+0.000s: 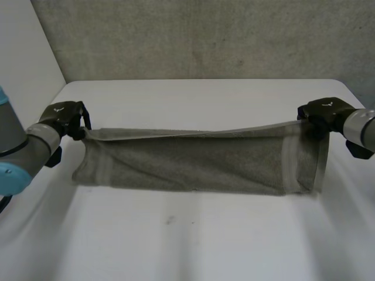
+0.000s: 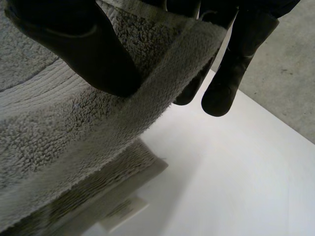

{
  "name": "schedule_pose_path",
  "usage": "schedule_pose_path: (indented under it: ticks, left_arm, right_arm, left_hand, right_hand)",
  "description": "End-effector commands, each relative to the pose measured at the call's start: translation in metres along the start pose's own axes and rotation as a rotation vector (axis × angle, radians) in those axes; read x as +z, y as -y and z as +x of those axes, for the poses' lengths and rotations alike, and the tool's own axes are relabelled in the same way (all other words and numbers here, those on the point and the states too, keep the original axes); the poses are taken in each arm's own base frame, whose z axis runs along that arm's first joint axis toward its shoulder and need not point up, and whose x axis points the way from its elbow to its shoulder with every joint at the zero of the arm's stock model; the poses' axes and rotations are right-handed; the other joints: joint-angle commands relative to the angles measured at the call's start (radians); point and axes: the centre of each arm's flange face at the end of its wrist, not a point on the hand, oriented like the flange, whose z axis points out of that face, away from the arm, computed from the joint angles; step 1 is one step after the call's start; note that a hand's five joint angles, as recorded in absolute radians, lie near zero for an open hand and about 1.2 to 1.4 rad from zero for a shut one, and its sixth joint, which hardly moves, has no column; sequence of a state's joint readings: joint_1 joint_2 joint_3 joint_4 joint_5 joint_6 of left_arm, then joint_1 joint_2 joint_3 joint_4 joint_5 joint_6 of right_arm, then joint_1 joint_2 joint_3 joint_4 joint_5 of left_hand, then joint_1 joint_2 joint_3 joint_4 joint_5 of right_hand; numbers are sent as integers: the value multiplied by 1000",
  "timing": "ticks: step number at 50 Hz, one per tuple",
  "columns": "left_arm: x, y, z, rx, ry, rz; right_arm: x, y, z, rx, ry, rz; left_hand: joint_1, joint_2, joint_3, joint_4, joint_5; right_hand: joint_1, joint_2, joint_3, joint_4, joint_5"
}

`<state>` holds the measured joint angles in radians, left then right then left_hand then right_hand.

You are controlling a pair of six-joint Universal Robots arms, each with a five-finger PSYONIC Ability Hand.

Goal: Fold the towel.

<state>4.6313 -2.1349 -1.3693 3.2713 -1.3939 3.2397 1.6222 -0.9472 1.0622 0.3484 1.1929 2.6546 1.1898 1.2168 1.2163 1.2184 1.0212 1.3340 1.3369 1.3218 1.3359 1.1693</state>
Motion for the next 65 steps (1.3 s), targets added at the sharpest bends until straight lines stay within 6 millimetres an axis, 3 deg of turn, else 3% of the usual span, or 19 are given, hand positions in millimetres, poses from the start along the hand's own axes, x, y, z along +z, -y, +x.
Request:
schedule_pose_path:
  ticks: [1,12,36,37,38,39,40,41,42,46,54,60,65]
  left_arm:
    - [35,-6,11,9,-25,10]
    - [50,-18,27,17,-42,-17]
    - [54,-25,28,16,-42,-30]
    - [54,-26,28,16,-46,-31]
    - [54,-26,28,16,-46,-31]
    - [54,-26,29,16,-51,-32]
    - [54,-26,29,15,-51,-35]
    - [54,-26,29,15,-51,-35]
    - [53,-25,29,15,-52,-38]
    - [50,-22,28,13,-46,-45]
    - [30,3,28,13,-42,-18]
    - [12,11,29,9,-44,-22]
    - [-15,10,33,7,-56,-41]
  right_arm:
    - [36,-3,-1,-17,-84,31]
    - [60,-12,0,-34,-118,30]
    - [65,-26,2,-121,-156,-46]
    - [66,-26,3,-122,-162,-45]
    - [66,-26,3,-122,-162,-45]
    - [66,-25,3,-122,-164,-41]
    - [66,-23,4,-120,-168,-34]
    - [66,-23,4,-120,-168,-34]
    - [65,-20,6,-119,-172,-26]
    - [63,-12,8,-118,-184,-4]
    - [30,33,18,-88,-227,91]
    - [6,36,14,-64,-211,83]
    - [-23,17,-11,-54,-139,58]
  left_hand:
    - [207,179,180,178,201]
    - [207,179,180,178,201]
    - [207,179,180,178,201]
    - [207,179,180,178,201]
    - [207,179,180,178,201]
    - [3,-24,-23,-25,-3]
    - [-472,-499,-499,-501,-478]
    - [-477,-504,-504,-506,-483]
    - [-823,-850,-850,-852,-829]
    - [-956,-983,-982,-984,-962]
    - [-964,-992,-991,-993,-970]
    - [-964,-992,-991,-993,-970]
    - [-964,-992,-991,-993,-970]
  right_hand:
    - [62,59,74,60,52]
    - [62,59,74,60,52]
    - [62,59,74,60,52]
    - [-405,-408,-392,-407,-414]
    - [-409,-412,-397,-411,-419]
    - [-1148,-1151,-1135,-1149,-1157]
    - [-1160,-1162,-1147,-1161,-1169]
    - [-1160,-1162,-1147,-1161,-1169]
    - [-1160,-1162,-1147,-1161,-1169]
    - [-1160,-1162,-1147,-1161,-1169]
    - [-1160,-1162,-1147,-1161,-1169]
    - [-1160,-1162,-1147,-1161,-1169]
    - [-1160,-1162,-1147,-1161,-1169]
